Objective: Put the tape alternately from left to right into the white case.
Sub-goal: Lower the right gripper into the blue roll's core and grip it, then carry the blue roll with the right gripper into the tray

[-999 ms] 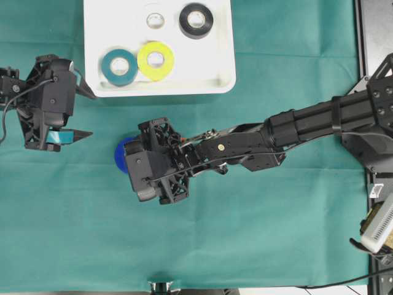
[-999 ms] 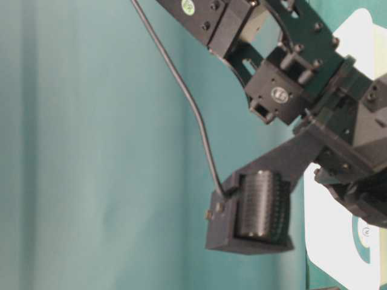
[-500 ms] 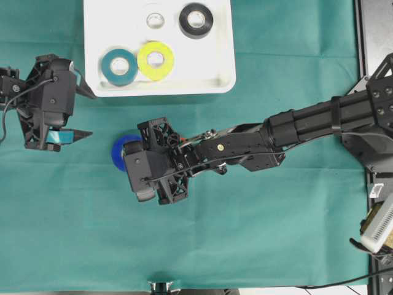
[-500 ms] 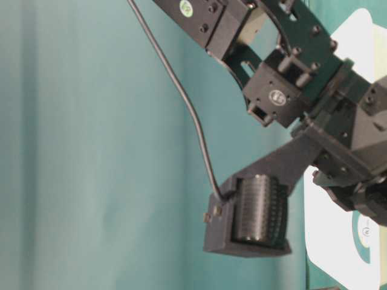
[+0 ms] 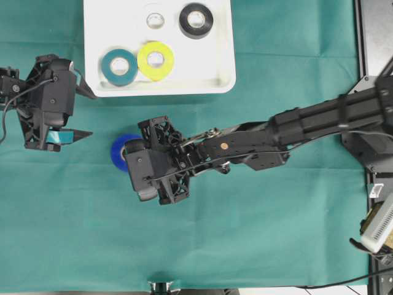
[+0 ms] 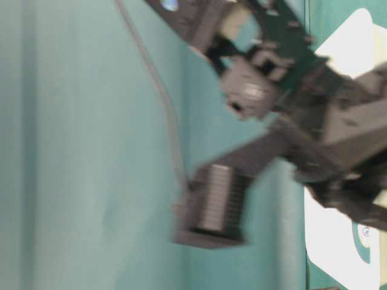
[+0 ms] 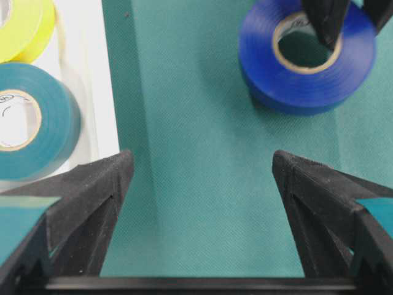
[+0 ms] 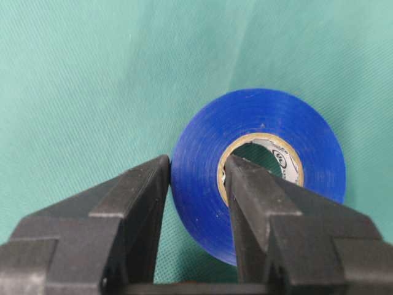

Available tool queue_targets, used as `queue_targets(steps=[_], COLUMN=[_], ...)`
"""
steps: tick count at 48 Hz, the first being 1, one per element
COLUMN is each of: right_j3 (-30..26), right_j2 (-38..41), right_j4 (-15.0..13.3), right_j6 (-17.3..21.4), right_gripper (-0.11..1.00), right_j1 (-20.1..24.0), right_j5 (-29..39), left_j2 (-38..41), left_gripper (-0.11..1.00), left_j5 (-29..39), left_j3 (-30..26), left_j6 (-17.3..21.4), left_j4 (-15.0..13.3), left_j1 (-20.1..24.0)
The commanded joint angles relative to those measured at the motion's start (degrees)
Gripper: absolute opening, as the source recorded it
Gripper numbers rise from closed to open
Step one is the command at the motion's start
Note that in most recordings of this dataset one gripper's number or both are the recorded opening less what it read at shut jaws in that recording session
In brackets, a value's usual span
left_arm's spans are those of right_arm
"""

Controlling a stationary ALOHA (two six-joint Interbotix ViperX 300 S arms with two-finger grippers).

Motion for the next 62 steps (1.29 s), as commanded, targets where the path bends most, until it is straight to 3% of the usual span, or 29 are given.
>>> queue_targets(steps=[1, 35, 47, 62], right_j3=[-0.18, 0.79, 4.31, 12.74], right_j2=[-4.57, -8.88, -12.30, -18.81], right_j4=[-0.18, -0.70, -0.79, -0.79], right_j6=[0.09, 0.00, 0.00, 0.00], right_gripper=[0.02, 0.02, 0.02, 0.02], right_j1=[0.18, -0.44, -3.69, -10.37], right_j5=[-0.18, 5.80, 8.17, 7.56], left_j2=[-0.62, -0.79, -0.79, -0.79], left_gripper=[0.98, 0.98, 0.98, 0.98], left_j5=[-0.44, -0.44, -0.44, -0.44], left_j3=[-0.44, -0.53, -0.53, -0.53], left_j6=[0.00, 0.00, 0.00, -0.18], left_j4=[-0.09, -0.09, -0.09, -0.09], left_j1=[-0.09, -0.09, -0.09, -0.09])
